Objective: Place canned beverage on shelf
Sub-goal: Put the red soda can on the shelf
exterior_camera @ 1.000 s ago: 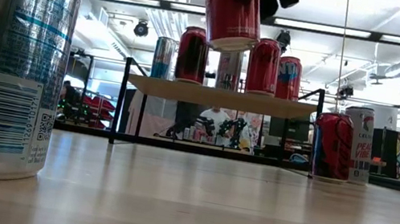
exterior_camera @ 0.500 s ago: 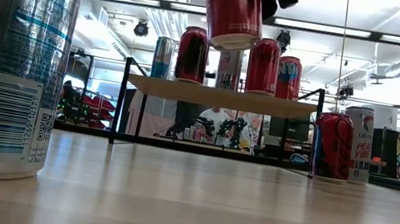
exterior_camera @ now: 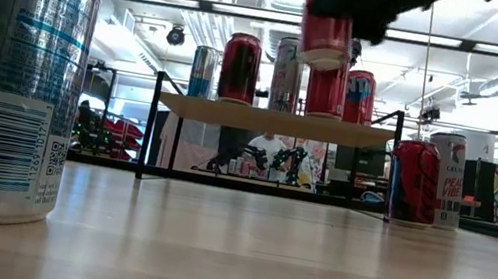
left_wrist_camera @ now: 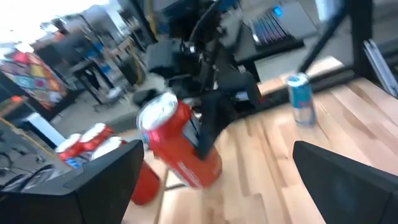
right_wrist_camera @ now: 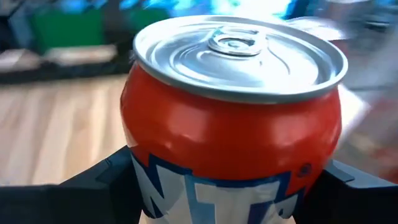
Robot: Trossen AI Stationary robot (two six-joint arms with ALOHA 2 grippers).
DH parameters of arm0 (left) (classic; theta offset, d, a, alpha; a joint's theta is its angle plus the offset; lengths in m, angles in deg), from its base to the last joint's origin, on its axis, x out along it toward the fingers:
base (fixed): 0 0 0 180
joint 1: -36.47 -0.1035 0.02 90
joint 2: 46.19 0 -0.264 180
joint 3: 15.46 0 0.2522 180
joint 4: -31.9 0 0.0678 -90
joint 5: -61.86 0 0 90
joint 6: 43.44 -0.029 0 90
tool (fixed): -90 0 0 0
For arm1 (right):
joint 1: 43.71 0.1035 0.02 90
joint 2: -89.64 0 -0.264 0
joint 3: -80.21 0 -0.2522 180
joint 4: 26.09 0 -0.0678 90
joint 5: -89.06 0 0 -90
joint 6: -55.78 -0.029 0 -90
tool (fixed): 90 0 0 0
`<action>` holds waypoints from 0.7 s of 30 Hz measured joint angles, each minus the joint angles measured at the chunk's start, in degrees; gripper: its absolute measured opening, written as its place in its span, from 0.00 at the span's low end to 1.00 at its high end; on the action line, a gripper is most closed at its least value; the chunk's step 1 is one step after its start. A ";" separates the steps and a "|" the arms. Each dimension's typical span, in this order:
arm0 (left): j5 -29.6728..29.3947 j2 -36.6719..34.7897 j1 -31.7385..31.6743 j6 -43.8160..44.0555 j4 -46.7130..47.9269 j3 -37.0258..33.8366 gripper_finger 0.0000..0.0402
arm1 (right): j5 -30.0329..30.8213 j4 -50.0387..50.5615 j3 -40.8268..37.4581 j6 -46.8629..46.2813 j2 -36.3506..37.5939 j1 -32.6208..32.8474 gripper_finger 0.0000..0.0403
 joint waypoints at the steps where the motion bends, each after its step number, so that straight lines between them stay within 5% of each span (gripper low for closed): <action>1: 0.01 -1.33 -0.47 -0.41 -1.95 -1.77 0.99 | 2.72 0.24 -0.41 -1.76 1.53 -0.19 0.69; 11: 0.06 -10.37 -5.93 -4.47 -13.71 -12.82 0.99 | 25.00 13.12 -4.82 -19.07 14.86 -0.19 0.69; 21: 0.09 -12.25 -10.33 -7.56 -13.98 -13.89 0.99 | 30.48 15.70 -11.39 -29.04 17.32 -0.28 0.69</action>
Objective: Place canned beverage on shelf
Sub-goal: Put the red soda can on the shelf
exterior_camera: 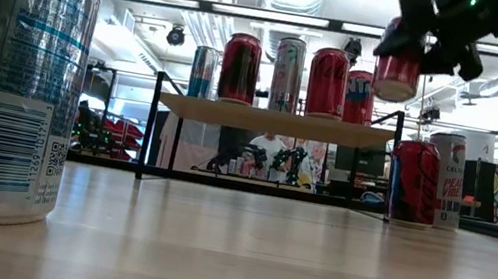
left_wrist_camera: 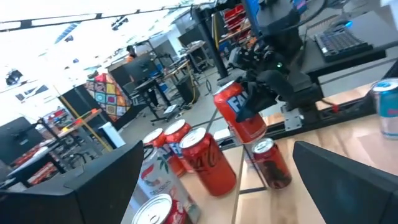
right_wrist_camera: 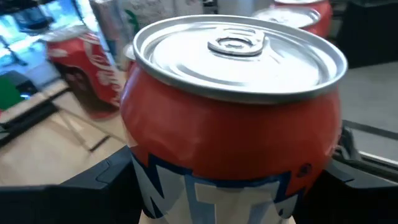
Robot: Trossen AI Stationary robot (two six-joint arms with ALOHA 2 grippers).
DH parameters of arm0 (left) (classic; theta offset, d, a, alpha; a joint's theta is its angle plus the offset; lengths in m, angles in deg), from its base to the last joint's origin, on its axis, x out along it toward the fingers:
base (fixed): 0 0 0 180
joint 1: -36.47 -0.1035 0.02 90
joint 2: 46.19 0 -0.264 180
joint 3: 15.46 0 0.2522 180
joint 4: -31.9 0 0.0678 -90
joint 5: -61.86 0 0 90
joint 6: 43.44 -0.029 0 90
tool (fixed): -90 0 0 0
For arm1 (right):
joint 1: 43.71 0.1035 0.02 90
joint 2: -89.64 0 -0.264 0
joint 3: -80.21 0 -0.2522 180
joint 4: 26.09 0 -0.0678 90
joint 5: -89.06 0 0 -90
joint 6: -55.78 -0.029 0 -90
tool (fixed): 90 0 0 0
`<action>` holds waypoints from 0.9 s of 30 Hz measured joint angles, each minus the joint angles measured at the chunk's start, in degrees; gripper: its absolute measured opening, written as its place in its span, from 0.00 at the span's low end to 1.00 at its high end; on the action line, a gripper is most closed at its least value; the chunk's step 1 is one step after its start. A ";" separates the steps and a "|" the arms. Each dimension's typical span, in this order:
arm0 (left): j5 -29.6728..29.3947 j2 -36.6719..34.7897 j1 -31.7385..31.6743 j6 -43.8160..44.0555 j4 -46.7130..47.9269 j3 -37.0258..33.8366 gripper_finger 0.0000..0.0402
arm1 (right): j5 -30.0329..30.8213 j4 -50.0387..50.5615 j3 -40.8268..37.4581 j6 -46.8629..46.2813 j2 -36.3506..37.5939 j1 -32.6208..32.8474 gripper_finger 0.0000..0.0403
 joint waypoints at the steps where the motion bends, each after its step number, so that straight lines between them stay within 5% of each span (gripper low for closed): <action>1: 0.01 0.07 -0.39 -0.04 0.05 -0.03 0.99 | 0.42 -0.07 -0.21 -0.35 -0.58 -0.09 0.69; 21: -0.11 0.24 -1.74 -3.20 0.84 -0.20 0.99 | 6.13 -6.49 -0.07 -0.13 -8.66 -2.18 0.69; 27: -5.26 0.24 -1.76 -4.44 1.36 -0.20 0.99 | 10.36 -6.73 -0.03 0.27 -10.88 -2.18 0.69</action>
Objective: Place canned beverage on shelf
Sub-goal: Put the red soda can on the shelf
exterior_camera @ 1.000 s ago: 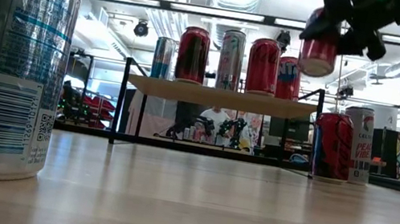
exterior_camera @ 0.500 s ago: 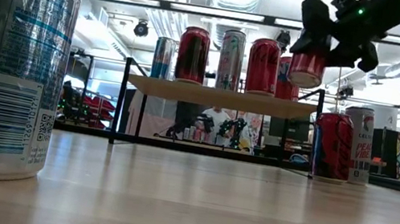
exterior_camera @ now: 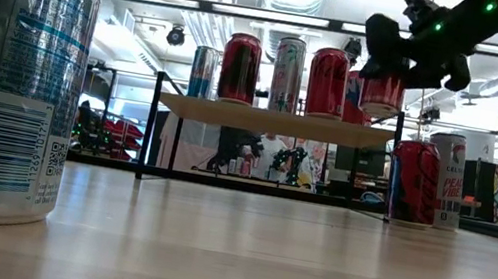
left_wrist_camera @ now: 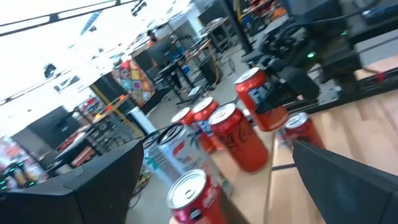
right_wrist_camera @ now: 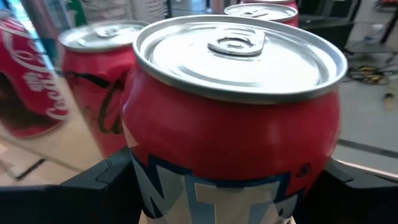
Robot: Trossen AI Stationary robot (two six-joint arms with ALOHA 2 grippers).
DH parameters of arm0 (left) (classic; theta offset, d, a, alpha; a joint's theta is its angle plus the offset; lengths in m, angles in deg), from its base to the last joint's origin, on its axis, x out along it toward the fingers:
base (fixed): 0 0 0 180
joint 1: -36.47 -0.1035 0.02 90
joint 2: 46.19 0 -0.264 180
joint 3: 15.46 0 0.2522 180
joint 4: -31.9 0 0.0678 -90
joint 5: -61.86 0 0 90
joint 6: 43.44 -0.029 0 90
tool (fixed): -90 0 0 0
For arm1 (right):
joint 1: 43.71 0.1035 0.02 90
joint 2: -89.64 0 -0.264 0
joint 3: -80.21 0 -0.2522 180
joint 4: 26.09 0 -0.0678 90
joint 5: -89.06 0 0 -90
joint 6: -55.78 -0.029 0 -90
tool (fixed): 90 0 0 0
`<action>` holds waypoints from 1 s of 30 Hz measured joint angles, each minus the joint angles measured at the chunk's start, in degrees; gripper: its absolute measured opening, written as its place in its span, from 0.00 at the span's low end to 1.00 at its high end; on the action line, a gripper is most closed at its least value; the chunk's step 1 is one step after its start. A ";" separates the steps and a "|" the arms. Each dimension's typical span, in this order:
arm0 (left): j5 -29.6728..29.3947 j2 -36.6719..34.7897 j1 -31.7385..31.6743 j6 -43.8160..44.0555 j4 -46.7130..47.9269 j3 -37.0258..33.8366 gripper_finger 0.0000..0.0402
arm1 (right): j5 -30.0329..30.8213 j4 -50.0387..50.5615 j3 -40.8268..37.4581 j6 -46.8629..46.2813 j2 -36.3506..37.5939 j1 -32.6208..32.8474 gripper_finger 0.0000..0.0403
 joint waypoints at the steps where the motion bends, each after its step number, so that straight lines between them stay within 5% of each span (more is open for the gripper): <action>1: -0.34 -0.01 -0.04 -0.09 0.04 -0.02 0.99 | 0.70 -0.02 0.00 0.01 -0.45 0.00 0.69; 30: -3.62 -0.68 -0.27 -3.15 0.47 -0.85 0.99 | 2.74 -2.89 0.07 0.00 -4.36 -2.91 0.69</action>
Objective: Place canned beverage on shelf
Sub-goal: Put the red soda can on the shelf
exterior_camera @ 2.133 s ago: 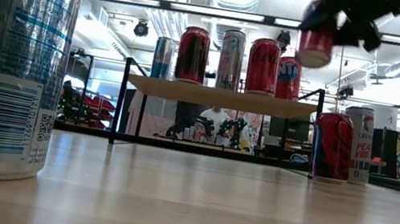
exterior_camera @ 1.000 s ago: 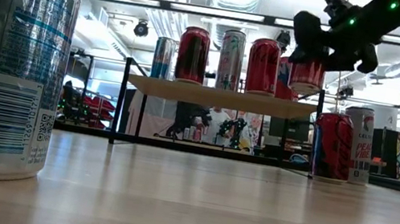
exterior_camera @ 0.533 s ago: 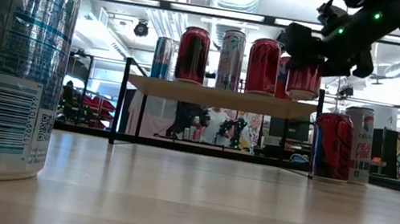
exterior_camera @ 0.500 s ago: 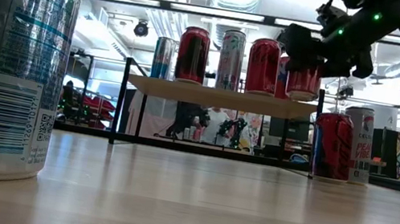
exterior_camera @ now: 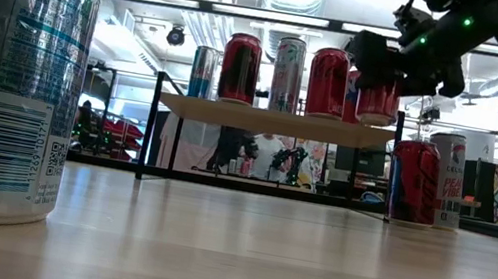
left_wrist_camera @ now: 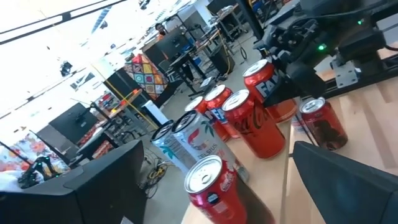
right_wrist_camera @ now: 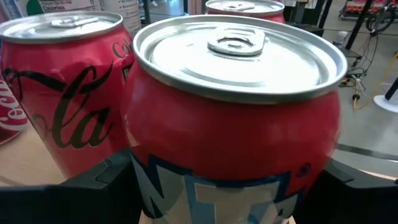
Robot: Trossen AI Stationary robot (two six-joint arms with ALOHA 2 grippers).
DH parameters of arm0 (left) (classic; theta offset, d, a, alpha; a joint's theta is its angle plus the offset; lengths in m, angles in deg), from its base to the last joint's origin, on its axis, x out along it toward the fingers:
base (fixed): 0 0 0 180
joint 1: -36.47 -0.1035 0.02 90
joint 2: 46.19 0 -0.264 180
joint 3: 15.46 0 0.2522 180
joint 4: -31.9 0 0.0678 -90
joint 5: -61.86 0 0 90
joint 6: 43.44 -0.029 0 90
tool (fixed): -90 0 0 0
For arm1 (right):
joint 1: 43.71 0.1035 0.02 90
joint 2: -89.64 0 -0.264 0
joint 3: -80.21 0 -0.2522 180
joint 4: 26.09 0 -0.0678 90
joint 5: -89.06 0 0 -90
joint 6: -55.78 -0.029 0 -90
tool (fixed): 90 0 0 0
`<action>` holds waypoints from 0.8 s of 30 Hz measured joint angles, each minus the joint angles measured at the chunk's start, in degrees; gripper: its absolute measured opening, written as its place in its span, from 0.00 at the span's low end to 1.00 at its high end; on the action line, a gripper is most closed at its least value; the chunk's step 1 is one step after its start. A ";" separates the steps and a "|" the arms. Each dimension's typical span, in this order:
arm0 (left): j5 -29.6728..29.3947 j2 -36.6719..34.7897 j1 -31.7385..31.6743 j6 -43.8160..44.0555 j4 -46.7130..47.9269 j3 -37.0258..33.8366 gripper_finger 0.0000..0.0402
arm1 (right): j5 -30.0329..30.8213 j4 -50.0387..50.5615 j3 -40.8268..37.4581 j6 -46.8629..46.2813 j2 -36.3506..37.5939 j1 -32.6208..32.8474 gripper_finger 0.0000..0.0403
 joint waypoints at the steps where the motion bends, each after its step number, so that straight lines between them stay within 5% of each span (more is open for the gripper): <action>1: -0.10 -0.14 0.01 -0.10 0.00 0.00 0.99 | 0.00 0.06 0.00 -0.14 -0.16 -0.08 0.69; 10: -0.14 -1.00 0.01 -0.03 1.07 -0.02 0.99 | 0.50 -0.36 0.02 -2.39 -2.81 -1.83 0.87; 24: -0.14 -0.98 -0.08 0.56 1.70 -0.02 0.99 | 0.73 -0.60 0.02 -2.48 -3.01 -2.26 0.85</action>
